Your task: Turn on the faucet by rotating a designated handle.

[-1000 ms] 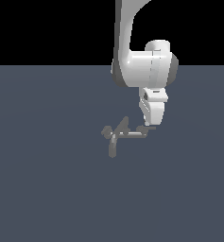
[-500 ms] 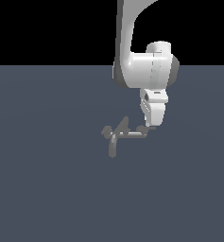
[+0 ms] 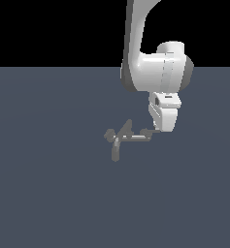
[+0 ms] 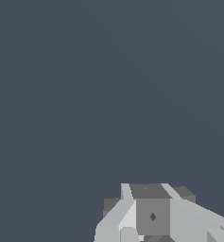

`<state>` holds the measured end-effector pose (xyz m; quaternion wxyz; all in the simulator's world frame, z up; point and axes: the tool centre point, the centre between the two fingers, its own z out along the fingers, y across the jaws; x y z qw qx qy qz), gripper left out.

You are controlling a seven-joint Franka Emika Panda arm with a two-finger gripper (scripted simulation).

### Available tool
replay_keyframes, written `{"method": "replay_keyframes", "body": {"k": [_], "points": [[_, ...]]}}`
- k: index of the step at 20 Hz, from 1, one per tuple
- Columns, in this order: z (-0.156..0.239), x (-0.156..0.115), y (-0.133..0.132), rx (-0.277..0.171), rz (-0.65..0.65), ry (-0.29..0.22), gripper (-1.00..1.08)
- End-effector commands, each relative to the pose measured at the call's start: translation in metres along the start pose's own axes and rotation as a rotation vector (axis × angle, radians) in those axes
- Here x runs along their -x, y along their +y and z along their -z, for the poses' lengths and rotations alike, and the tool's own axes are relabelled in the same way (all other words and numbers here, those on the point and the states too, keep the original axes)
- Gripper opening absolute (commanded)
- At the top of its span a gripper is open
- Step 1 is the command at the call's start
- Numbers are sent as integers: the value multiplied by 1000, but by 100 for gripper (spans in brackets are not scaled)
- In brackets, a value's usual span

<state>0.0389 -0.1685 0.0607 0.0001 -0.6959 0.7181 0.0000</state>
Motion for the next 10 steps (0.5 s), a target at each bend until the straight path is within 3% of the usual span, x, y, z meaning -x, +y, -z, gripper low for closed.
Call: {"method": "replay_keyframes", "body": {"k": [1,10], "points": [[0,-4,5,0,0,0,-100],[0,-1,26,-1,1,0,-100]]}}
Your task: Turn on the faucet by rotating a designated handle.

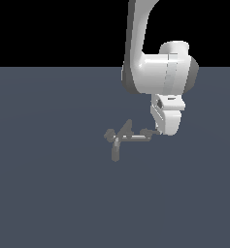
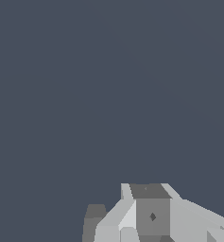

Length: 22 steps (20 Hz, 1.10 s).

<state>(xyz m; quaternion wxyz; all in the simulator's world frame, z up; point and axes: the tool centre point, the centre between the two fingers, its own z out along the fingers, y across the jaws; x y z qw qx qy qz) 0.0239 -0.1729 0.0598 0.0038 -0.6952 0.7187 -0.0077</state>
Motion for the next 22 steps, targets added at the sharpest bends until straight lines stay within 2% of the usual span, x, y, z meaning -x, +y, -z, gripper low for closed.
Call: {"method": "replay_keyframes", "body": {"k": [1,5,6,18,19,20,22], "points": [[1,4,15,16,2,-6,-100],[1,3,24,16,2,-5,-100],[-1,2,14,1,3,-1,-100],[2,31,49,16,2,-5,-100],[2,31,49,16,2,-5,-100],[0,16,48,15,-18,1,-100],[0,30,47,15,-13,-1,-100]]}}
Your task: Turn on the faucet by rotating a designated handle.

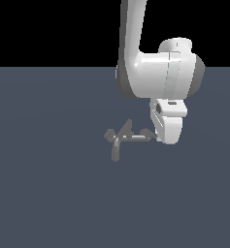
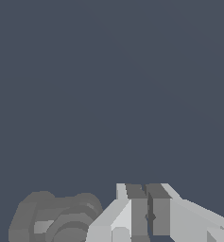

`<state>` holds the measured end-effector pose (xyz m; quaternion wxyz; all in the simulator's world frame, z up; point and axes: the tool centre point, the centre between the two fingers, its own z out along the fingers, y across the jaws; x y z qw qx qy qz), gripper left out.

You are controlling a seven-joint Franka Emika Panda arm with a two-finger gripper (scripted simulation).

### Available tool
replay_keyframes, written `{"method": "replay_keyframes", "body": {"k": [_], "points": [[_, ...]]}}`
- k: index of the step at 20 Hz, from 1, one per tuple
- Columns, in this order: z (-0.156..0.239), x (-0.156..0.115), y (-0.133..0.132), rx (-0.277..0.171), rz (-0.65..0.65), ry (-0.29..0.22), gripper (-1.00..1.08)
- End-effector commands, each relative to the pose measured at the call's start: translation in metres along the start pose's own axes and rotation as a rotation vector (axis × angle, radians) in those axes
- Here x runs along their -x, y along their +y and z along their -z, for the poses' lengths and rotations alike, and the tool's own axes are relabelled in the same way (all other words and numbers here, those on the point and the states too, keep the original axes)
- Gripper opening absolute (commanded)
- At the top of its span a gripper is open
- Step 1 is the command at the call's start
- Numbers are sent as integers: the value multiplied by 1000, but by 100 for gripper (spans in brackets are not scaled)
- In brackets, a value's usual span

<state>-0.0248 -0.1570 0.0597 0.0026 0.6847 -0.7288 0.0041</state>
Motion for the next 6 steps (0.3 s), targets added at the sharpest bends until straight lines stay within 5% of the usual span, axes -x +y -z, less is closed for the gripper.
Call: {"method": "replay_keyframes", "body": {"k": [1,6], "points": [[0,23,-2,1,19,-6,-100],[1,51,-3,2,30,-9,-100]]}}
